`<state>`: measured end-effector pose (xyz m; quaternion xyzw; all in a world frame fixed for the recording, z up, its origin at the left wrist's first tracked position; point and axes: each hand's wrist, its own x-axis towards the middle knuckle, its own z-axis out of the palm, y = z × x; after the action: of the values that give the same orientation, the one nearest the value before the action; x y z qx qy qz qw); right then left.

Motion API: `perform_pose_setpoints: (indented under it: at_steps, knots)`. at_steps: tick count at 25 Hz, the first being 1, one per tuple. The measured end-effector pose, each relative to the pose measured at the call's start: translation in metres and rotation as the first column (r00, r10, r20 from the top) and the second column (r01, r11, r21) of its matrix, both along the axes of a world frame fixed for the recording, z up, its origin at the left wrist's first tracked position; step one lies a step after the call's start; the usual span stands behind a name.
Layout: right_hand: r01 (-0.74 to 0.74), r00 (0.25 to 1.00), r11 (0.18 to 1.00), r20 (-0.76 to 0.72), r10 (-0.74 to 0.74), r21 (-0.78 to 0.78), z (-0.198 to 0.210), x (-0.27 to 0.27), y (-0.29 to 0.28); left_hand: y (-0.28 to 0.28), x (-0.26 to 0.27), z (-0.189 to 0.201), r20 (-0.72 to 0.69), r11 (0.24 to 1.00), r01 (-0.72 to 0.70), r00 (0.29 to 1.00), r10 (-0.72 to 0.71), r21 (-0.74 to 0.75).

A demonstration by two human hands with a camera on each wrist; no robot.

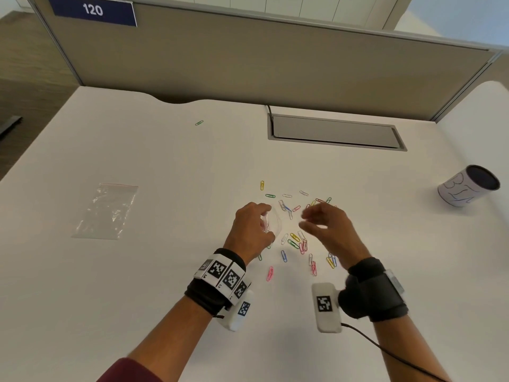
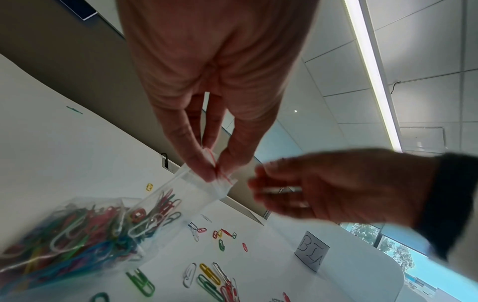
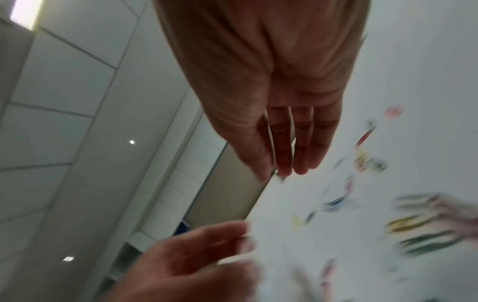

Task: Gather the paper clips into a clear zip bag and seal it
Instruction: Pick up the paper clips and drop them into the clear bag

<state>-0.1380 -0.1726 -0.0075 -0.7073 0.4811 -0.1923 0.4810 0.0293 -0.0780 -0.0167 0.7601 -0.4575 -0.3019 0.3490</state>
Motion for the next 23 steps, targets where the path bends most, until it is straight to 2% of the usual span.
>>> perform_pose_setpoints:
  at_steps: [2, 4, 6, 7, 10, 13, 16, 17, 19, 20, 21, 23]
  knots:
    - [-0.058, 0.972, 0.998, -0.225, 0.061, 0.021, -0.018, -0.035, -0.005, 0.0, 0.002, -0.001, 0.015, 1.0, -0.001, 1.0, 0.002, -0.009]
    - [-0.037, 0.869, 0.999, -0.492, 0.049, 0.032, -0.038, -0.064, -0.01, -0.001, 0.003, -0.003, 0.022, 1.0, 0.002, 1.0, -0.002, -0.014]
    - [0.009, 0.774, 1.0, -0.634, 0.005, 0.02, -0.055, -0.082, -0.011, -0.002, 0.002, -0.003, 0.022, 1.0, 0.01, 1.0, -0.01, -0.009]
    - [0.04, 0.764, 0.999, -0.644, -0.019, 0.018, -0.06, -0.085, -0.011, -0.002, 0.001, -0.004, 0.021, 1.0, 0.011, 1.0, -0.011, -0.006]
    - [0.086, 0.835, 0.996, -0.546, -0.068, 0.008, -0.071, -0.071, -0.008, -0.003, 0.001, -0.004, 0.024, 1.0, 0.012, 1.0, -0.011, -0.005]
    - [-0.022, 0.886, 0.999, -0.463, 0.005, -0.031, -0.076, -0.041, -0.006, -0.004, 0.0, -0.004, 0.03, 1.0, 0.013, 0.999, -0.013, -0.007]
    - [-0.158, 0.911, 0.986, -0.393, 0.121, -0.062, -0.064, -0.023, -0.01, -0.004, -0.001, -0.003, 0.024, 1.0, 0.005, 1.0, -0.005, -0.009]
    - [-0.256, 0.883, 0.965, -0.421, 0.208, -0.061, -0.059, -0.021, -0.012, -0.004, -0.001, -0.003, 0.023, 1.0, 0.001, 1.0, -0.001, -0.006]
    - [-0.504, 0.711, 0.863, -0.58, 0.398, -0.025, -0.056, -0.021, -0.014, -0.003, 0.0, -0.003, 0.028, 1.0, -0.001, 1.0, 0.001, 0.001]
    - [-0.594, 0.622, 0.805, -0.644, 0.446, -0.016, -0.058, -0.022, -0.015, -0.003, 0.0, -0.003, 0.03, 1.0, 0.0, 1.0, -0.001, 0.003]
    - [-0.644, 0.576, 0.765, -0.674, 0.462, -0.026, -0.061, -0.022, -0.015, -0.003, -0.001, -0.003, 0.029, 1.0, 0.002, 1.0, -0.002, 0.004]
    - [-0.649, 0.617, 0.753, -0.656, 0.435, -0.112, -0.069, -0.022, -0.017, -0.004, -0.001, -0.002, 0.029, 1.0, 0.004, 1.0, -0.004, 0.006]
